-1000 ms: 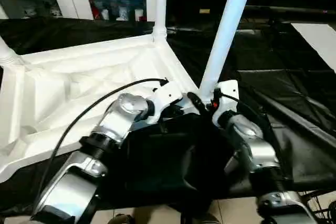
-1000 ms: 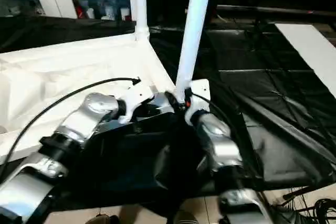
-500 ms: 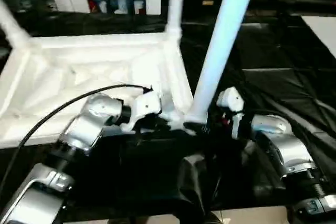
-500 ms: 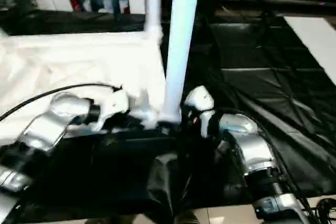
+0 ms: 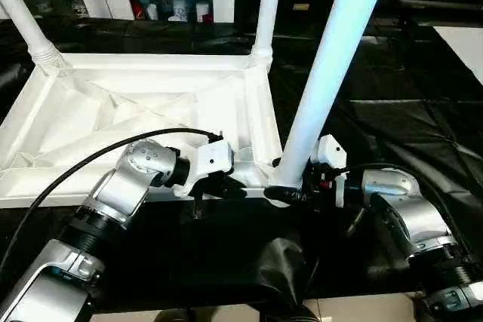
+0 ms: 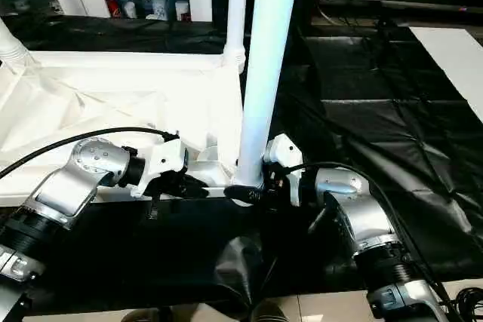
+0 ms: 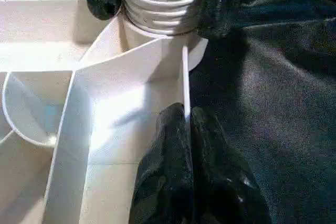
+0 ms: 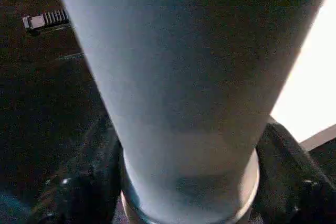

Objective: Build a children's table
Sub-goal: Rotate leg to tighten

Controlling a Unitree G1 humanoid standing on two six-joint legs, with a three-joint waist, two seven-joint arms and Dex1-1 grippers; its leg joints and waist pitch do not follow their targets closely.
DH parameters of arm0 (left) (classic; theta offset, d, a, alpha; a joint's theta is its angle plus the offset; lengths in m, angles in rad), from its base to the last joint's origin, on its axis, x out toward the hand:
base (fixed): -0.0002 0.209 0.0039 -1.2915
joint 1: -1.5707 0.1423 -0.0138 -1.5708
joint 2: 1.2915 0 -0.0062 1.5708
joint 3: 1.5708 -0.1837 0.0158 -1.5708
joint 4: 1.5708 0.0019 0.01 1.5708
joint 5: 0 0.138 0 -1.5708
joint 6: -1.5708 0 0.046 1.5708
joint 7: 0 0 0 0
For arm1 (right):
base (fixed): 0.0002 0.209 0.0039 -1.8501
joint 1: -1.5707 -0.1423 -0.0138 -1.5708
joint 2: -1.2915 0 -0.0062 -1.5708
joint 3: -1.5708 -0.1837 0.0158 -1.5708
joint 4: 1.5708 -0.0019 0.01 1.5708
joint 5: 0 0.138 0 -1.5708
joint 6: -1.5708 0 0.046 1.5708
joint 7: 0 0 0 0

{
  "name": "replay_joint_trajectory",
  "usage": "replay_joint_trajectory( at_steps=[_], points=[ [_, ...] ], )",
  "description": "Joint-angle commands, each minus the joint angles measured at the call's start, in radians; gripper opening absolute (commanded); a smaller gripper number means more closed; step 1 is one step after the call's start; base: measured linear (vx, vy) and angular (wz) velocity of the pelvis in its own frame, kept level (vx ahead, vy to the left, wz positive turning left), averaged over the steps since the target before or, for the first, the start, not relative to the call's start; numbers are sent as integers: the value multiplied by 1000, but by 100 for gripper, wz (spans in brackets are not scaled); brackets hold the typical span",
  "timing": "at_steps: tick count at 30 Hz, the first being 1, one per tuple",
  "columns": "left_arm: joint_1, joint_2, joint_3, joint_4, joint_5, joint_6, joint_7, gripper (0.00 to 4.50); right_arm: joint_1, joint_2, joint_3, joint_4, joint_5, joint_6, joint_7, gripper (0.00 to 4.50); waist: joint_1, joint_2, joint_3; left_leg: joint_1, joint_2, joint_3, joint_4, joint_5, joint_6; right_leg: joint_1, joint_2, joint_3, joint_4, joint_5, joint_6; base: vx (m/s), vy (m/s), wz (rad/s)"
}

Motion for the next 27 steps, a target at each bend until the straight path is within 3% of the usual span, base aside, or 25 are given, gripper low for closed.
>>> replay_joint_trajectory(
  at_steps=[1, 6, 8, 12, 15, 17, 21, 24, 27],
  points=[
    [26, -3, -28, -4, 4, 9, -14, 0, 1, -3, 16, -6, -4, -6, 11, 277, 2, -3, -59, 9, 54, -18, -53, -44, 129, 69, -76, 44, -49, -28, -280, 0, 0, 0],
    [26, -3, -30, 1, 6, 9, -9, 0, 5, 7, 13, -2, -5, -6, -2, 275, 3, -3, -61, 10, 54, -18, -53, -41, 126, 69, -74, 44, -47, -32, -278, 0, 0, 0],
    [14, -20, -31, 41, 36, 25, 48, 0, 0, 45, -8, 36, -23, 23, -103, 274, 2, -1, -60, 10, 54, -17, -52, -36, 126, 66, -73, 44, -47, -26, -281, 0, 0, 0],
    [-19, -76, -22, 129, 90, 66, 192, 0, -16, 141, -61, 124, -63, 45, -338, 274, -6, -3, -53, 10, 51, -22, -59, -130, 60, 62, -76, 43, -68, -209, -247, 0, 0, 0],
    [-49, -139, -8, 188, 110, 115, 306, 0, -27, 233, -110, 173, -83, 55, -557, 273, -11, 3, -46, 13, 54, -30, -69, -213, 8, 51, -77, 45, -84, -371, -189, 0, 0, 0],
    [-70, -186, 5, 231, 114, 144, 379, 0, -38, 286, -142, 210, -90, 61, -692, 273, -13, 4, -45, 13, 53, -32, -72, -229, -4, 50, -77, 45, -84, -392, -177, 0, 0, 0],
    [-112, -265, 27, 321, 128, 173, 511, 0, -64, 358, -162, 270, -132, 34, -870, 273, -17, 5, -36, 32, 51, -36, -79, -348, -22, 34, -77, 44, -106, -512, -136, 0, 0, 0],
    [-129, -292, 28, 358, 137, 157, 536, 0, -91, 385, -159, 292, -154, 5, -913, 273, -16, 4, -45, 25, 50, -39, -85, -309, -13, 45, -79, 44, -104, -449, -127, 0, 0, 0],
    [-129, -289, 24, 353, 139, 147, 517, 0, -90, 385, -147, 277, -141, -6, -852, 273, -14, 4, -44, 22, 50, -34, -84, -290, 11, 47, -77, 47, -99, -375, -145, 0, 0, 0]
  ],
)
